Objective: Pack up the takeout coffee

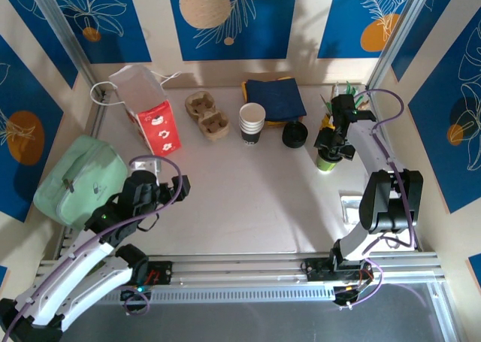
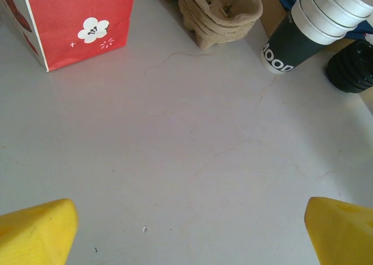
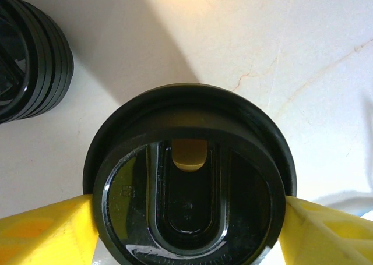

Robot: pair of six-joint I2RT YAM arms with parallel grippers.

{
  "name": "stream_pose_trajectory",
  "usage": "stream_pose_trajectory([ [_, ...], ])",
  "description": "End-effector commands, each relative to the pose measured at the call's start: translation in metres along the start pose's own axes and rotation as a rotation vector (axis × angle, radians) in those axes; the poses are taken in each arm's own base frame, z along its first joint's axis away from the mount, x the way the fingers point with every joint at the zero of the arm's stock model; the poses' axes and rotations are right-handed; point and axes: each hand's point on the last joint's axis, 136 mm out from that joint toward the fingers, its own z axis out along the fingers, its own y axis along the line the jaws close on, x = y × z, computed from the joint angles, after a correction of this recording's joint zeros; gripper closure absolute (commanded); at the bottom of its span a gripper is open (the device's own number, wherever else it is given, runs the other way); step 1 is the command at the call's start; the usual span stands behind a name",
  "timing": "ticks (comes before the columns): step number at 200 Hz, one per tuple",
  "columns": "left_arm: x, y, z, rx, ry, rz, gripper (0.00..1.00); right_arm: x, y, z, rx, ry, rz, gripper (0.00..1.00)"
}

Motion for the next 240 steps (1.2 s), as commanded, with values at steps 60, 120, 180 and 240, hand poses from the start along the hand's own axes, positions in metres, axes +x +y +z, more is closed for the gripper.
stream_pose_trajectory([
  [60,-0.011,0.0,-0.011,0.001,-0.03,-0.006,0.01,-0.012,0.003,-0.015,-0.03,-0.009,0.003,0.18],
  [120,-0.012,0.0,-0.012,0.002,-0.03,-0.003,0.01,-0.017,0.001,-0.047,-0.042,-0.043,-0.001,0.17],
  [180,-0.02,-0.007,-0.014,0.015,-0.028,0.002,0.01,0.01,0.035,-0.111,-0.268,-0.114,-0.081,0.17],
  [240,-0.033,-0.027,-0.007,0.046,0.002,-0.004,0.03,0.069,0.114,-0.167,-0.732,-0.179,-0.241,0.18],
])
